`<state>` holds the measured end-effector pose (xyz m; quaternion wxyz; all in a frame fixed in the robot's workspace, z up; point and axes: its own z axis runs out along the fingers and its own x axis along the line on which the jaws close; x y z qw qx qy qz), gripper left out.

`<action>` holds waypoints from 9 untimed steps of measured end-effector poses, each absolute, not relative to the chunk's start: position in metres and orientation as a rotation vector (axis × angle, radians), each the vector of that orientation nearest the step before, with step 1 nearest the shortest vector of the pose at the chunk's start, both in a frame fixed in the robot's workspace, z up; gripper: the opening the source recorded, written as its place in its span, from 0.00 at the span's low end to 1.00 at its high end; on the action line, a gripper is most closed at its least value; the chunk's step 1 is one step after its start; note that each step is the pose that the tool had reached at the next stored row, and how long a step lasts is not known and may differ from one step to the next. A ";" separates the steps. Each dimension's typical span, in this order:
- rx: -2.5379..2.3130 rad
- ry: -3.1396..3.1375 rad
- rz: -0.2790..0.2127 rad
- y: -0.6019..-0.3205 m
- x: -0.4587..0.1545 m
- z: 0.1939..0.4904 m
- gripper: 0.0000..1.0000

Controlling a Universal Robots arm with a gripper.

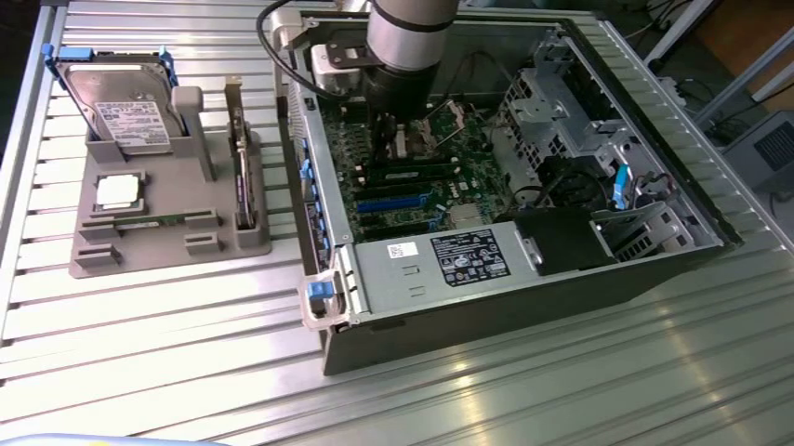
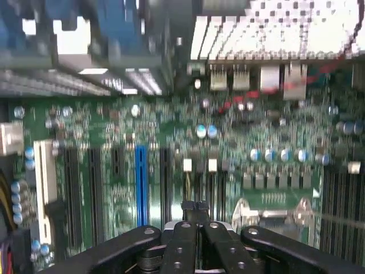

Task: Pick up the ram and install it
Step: 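Press down the ram until it locks into place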

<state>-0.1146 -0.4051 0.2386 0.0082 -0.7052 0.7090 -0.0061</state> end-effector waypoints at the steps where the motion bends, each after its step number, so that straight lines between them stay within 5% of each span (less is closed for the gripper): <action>1: -2.203 2.215 -0.018 -0.405 -0.116 0.238 0.10; 9: -2.204 2.215 -0.018 -0.405 -0.116 0.230 0.10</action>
